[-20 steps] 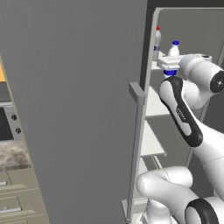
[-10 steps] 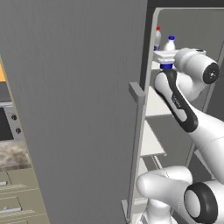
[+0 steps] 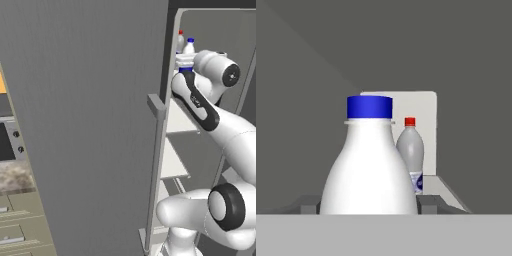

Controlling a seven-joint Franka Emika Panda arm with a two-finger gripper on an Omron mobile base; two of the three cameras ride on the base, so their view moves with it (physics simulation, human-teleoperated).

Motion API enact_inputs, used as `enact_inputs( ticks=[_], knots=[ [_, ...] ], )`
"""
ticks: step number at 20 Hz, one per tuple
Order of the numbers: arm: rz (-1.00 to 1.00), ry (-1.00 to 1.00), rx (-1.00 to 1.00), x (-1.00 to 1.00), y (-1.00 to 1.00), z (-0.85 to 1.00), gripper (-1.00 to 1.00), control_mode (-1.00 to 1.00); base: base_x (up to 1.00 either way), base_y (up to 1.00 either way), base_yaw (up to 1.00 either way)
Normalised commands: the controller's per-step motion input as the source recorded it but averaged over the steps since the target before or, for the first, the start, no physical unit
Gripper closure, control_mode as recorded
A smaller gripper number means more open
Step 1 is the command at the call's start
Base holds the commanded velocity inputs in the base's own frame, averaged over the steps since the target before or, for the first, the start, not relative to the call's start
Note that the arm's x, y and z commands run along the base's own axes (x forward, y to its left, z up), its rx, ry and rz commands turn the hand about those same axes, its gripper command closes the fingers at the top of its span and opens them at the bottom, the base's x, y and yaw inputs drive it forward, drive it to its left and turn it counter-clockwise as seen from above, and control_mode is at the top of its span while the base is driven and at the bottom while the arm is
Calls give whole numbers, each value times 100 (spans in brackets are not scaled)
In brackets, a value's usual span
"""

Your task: Take the bottled waters from the counter and place them in the freezer to freeze. Close the freezer door after placing the bottles.

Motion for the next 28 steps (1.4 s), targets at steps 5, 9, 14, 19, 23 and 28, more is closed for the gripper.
enact_inputs(
  ticks=[5, 9, 14, 19, 23, 28],
  knots=[
    [0, 4, 0, 43, -8, -8, 100, -100, 0, 0, 0],
    [0, 0, 0, 17, -1, -7, 100, -100, 0, 0, 0],
    [0, -1, 0, 6, 0, -20, 100, -100, 0, 0, 0],
    [0, -3, 0, 0, 0, -24, 100, -100, 0, 0, 0],
    [0, -2, 0, 8, 0, -14, 100, -100, 0, 0, 0],
    [0, -2, 0, 22, 0, -6, 100, -100, 0, 0, 0]
  ],
)
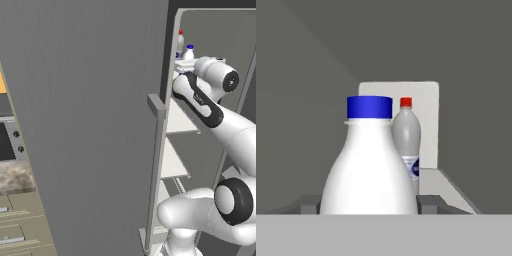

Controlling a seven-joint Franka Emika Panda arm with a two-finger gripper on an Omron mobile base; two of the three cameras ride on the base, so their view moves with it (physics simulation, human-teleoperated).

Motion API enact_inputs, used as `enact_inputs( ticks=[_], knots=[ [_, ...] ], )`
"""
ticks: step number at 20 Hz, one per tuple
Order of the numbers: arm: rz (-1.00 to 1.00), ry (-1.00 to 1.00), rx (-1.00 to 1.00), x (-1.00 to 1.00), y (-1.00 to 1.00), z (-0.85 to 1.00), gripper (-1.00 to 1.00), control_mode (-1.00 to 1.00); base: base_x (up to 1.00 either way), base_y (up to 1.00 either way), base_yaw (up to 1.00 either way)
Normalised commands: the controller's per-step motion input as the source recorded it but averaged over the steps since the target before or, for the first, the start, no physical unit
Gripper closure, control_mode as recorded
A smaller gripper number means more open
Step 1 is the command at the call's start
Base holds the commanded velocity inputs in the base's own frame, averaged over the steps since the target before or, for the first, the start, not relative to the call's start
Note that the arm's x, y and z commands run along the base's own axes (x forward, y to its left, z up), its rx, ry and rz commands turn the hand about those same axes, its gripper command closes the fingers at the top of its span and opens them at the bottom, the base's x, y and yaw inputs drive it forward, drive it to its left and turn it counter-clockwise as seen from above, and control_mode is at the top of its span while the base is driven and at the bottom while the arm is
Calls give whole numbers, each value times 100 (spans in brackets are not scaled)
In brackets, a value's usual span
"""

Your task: Take the bottled waters from the counter and place them in the freezer to freeze. Close the freezer door after placing the bottles.

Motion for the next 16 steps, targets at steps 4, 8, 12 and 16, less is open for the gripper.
enact_inputs(
  ticks=[4, 8, 12, 16],
  knots=[
    [0, -5, 0, 38, 0, 0, 100, -100, 0, 0, 0],
    [0, -5, 0, 41, 0, 0, 100, -100, 0, 0, 0],
    [0, -1, 0, 41, 0, -7, 100, -100, 0, 0, 0],
    [0, 0, -2, 28, 0, -9, 100, -100, 0, 0, 0]
  ],
)
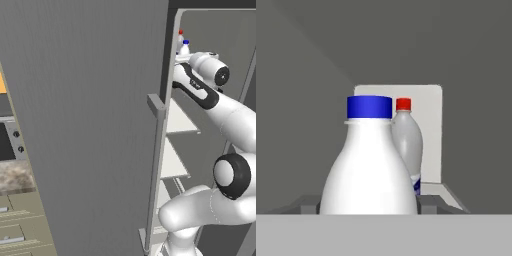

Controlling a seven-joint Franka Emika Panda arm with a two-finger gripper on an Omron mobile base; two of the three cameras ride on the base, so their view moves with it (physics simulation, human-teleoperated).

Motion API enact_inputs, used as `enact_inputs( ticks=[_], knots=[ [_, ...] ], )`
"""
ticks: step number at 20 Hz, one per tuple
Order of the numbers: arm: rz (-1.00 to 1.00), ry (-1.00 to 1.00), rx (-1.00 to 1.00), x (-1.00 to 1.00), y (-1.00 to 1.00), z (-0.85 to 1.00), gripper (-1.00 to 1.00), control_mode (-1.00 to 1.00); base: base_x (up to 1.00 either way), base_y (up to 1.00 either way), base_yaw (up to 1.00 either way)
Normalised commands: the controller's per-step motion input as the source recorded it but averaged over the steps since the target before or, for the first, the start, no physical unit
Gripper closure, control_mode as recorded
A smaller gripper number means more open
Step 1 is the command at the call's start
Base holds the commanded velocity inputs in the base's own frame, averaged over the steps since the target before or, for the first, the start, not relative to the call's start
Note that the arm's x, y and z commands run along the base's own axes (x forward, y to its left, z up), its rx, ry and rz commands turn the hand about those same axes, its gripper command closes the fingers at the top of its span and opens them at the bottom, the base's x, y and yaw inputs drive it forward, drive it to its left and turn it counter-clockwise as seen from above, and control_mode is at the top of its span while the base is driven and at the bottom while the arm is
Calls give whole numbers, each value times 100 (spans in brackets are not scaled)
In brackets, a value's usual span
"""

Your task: Take the bottled waters from the counter and place them in the freezer to freeze. Close the freezer door after placing the bottles.

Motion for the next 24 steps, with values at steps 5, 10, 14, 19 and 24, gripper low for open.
enact_inputs(
  ticks=[5, 10, 14, 19, 24],
  knots=[
    [0, 0, -2, 10, 0, -11, 100, -100, 0, 0, 0],
    [0, 0, -1, 3, 0, -18, 100, -100, 0, 0, 0],
    [0, 0, -2, 0, 0, -25, 100, -100, 0, 0, 0],
    [0, -7, 0, 0, 0, -16, 100, -100, 0, 0, 0],
    [0, 0, 0, 0, 0, -1, 100, -100, 0, 0, 0]
  ],
)
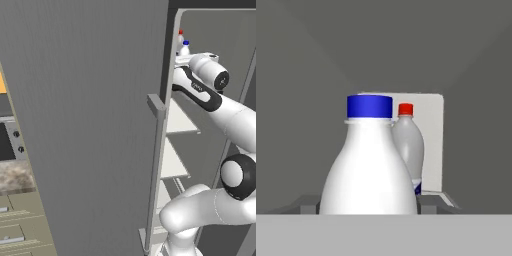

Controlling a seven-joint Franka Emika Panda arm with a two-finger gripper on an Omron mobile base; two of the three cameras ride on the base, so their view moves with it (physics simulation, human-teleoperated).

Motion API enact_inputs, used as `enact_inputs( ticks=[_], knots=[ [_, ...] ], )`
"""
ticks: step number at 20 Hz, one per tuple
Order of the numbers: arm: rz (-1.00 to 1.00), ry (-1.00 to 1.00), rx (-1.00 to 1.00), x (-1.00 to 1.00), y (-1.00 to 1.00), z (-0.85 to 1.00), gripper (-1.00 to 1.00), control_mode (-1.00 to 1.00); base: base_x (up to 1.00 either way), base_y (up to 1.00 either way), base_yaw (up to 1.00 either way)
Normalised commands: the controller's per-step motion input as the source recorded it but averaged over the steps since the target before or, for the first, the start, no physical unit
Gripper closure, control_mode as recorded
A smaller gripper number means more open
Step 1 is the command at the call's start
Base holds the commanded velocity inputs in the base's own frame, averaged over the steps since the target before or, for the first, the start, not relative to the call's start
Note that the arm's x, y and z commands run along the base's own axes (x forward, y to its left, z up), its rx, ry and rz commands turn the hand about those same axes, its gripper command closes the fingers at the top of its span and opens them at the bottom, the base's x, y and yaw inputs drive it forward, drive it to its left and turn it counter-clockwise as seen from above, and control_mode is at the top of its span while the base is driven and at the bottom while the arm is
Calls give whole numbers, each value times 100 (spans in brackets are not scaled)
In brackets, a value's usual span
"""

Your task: Take the bottled waters from the counter and place them in the freezer to freeze. Close the freezer door after placing the bottles.

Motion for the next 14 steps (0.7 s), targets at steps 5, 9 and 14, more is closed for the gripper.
enact_inputs(
  ticks=[5, 9, 14],
  knots=[
    [0, 0, 0, 0, 0, -1, -100, -100, 0, 0, 0],
    [0, 0, 0, 0, 0, 0, -100, -100, 0, 0, 0],
    [0, 0, 0, 0, 0, 1, -100, -100, 0, 0, 0]
  ],
)
